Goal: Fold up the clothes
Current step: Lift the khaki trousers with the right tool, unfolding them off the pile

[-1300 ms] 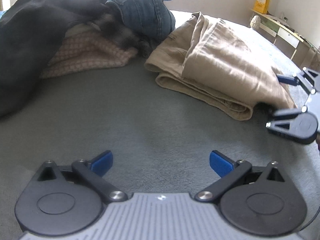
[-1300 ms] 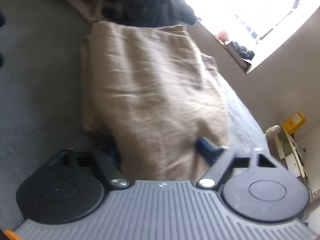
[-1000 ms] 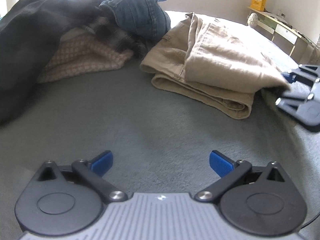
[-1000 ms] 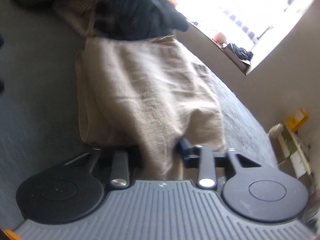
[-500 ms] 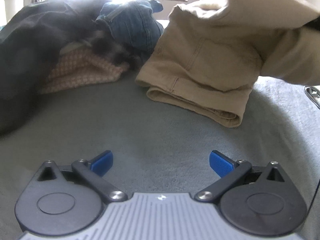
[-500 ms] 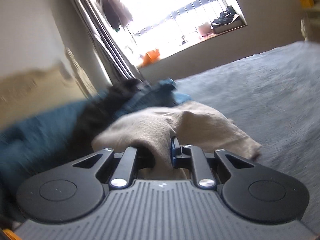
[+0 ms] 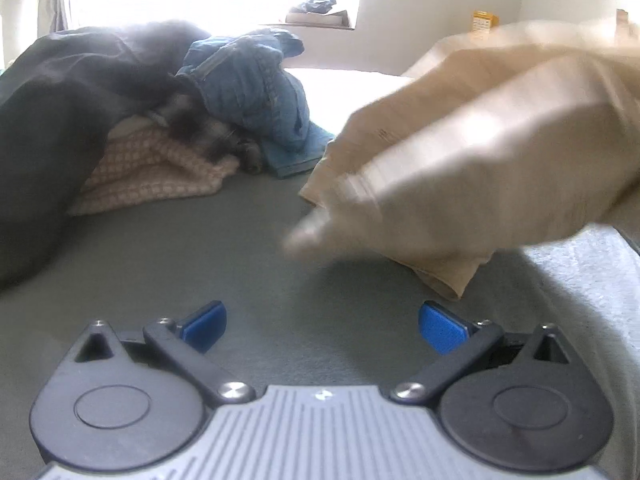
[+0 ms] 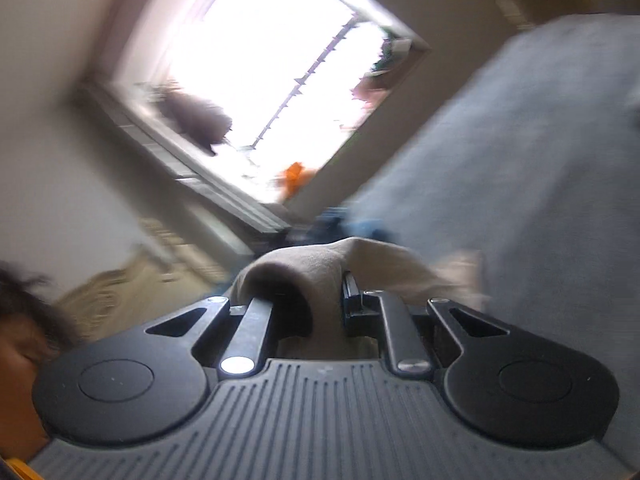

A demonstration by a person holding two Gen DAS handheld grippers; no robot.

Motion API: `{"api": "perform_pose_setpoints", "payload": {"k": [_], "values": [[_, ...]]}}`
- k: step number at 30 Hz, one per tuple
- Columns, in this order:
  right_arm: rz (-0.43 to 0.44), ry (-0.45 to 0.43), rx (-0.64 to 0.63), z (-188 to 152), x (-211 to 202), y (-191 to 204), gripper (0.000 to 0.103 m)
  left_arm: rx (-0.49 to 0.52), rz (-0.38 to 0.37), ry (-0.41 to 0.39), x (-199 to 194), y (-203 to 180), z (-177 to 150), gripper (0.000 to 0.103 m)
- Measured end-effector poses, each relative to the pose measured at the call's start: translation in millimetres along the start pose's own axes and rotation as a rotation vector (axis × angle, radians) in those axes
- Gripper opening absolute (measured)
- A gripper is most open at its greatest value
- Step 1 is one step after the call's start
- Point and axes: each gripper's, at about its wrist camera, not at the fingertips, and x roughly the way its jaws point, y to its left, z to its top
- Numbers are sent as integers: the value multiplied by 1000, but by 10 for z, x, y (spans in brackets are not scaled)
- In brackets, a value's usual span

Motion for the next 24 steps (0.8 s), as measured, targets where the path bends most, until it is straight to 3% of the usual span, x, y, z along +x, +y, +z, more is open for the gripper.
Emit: {"api": "perform_pose_setpoints", "payload": {"k": [3, 5, 6, 7, 10, 14, 16, 18, 21, 24], "values": [[-249, 92, -15, -179, -99, -407, 15, 15, -15, 3, 19, -16, -2, 102], [-504, 221, -51, -331, -6, -631, 18, 26, -29, 10, 29, -44, -11, 101], [-652, 292, -76, -417, 37, -727, 22, 29, -30, 15, 37, -53, -17, 101], [-740, 332, -107, -480, 42, -760, 37, 31, -29, 20, 46, -60, -22, 101], [-851, 366, -209, -555, -6, -700, 57, 37, -26, 37, 72, -81, -39, 98], [-922, 251, -429, -407, -58, -289, 59, 45, -22, 58, 107, -109, -60, 95], [-856, 170, -585, -373, 42, 42, 59, 49, -20, 69, 125, -124, -71, 94], [-690, 159, -752, -470, 285, 419, 61, 53, -18, 80, 143, -138, -82, 94], [-414, 247, -1013, -848, 823, 896, 76, 51, -12, 72, 97, -111, -88, 94], [-219, 397, -1212, -1382, 1403, 1156, 79, 47, -5, 62, 45, -79, -92, 94]]}}
